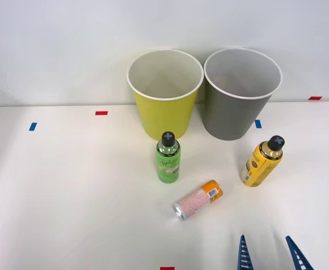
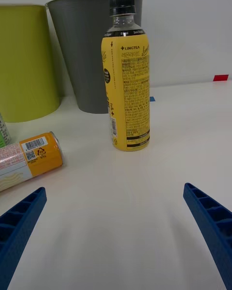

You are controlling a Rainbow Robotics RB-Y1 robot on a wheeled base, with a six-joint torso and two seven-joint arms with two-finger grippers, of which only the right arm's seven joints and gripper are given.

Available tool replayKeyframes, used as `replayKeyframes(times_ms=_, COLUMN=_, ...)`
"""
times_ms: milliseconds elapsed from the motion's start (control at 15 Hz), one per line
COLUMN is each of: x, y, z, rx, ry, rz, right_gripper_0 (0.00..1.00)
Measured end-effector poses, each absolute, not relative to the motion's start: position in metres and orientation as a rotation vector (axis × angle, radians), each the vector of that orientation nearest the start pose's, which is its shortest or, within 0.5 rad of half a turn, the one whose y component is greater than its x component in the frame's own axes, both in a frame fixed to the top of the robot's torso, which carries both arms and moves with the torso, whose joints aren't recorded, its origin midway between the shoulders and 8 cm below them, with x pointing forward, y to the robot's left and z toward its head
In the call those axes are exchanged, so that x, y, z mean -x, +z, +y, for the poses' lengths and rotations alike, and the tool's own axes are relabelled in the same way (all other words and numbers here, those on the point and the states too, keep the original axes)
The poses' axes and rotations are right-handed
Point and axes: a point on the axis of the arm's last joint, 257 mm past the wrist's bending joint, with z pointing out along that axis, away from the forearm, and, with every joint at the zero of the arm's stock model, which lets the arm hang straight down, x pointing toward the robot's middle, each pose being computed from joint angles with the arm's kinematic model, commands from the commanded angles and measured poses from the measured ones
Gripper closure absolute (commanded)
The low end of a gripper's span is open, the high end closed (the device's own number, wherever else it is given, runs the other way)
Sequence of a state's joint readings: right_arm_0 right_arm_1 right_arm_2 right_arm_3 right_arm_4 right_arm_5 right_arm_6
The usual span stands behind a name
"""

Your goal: Put cans in the gray bin, plastic bottles in the light green bin

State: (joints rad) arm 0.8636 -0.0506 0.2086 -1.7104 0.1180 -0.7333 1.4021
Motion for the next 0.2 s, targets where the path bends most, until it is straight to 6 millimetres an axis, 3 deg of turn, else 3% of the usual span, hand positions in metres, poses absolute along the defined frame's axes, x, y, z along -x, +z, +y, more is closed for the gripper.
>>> replayKeyframes(times_ms=200, x=-0.2568, y=-0.3027, z=-0.2199, rx=-0.065, ry=0.06, rz=1.518, right_gripper_0=0.02)
